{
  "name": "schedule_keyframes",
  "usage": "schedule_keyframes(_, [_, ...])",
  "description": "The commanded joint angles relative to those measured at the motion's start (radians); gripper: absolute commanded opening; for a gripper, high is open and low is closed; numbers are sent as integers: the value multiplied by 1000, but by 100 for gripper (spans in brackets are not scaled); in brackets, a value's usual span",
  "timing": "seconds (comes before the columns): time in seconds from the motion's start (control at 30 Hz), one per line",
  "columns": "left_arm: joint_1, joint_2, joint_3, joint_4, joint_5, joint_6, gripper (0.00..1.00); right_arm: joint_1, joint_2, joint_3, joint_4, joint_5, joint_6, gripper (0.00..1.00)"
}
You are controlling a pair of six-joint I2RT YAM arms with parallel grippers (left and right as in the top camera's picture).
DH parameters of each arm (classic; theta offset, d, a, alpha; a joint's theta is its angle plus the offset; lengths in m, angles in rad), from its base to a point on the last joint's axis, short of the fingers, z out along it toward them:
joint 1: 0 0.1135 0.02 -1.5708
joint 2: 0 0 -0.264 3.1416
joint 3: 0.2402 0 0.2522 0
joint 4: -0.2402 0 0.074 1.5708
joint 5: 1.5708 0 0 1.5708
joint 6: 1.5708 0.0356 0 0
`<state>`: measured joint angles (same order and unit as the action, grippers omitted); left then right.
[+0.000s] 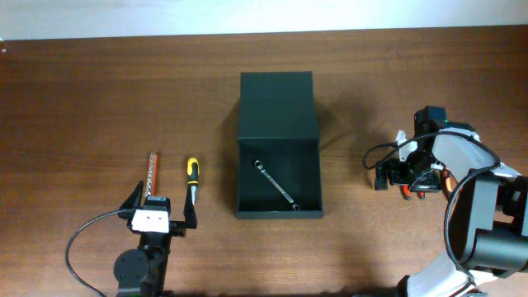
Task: Pack container
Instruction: 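Lower the right gripper and grasp the cutters by the handles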
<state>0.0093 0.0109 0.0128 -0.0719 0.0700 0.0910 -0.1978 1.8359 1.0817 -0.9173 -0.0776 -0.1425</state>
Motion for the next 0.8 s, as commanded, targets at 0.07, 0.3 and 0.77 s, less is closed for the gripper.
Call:
schedule_keyframes(0.07, [6, -5, -4, -4, -7, 19, 99, -5, 45, -9, 6, -23, -11, 97])
schedule_keyframes(0.3, [6, -5, -4, -4, -7, 19, 99, -5, 45, -9, 10, -16, -11, 89])
schedule_keyframes(0.77, [7, -5, -4, -4, -7, 20, 99, -5, 45, -9, 10, 54, -10, 95])
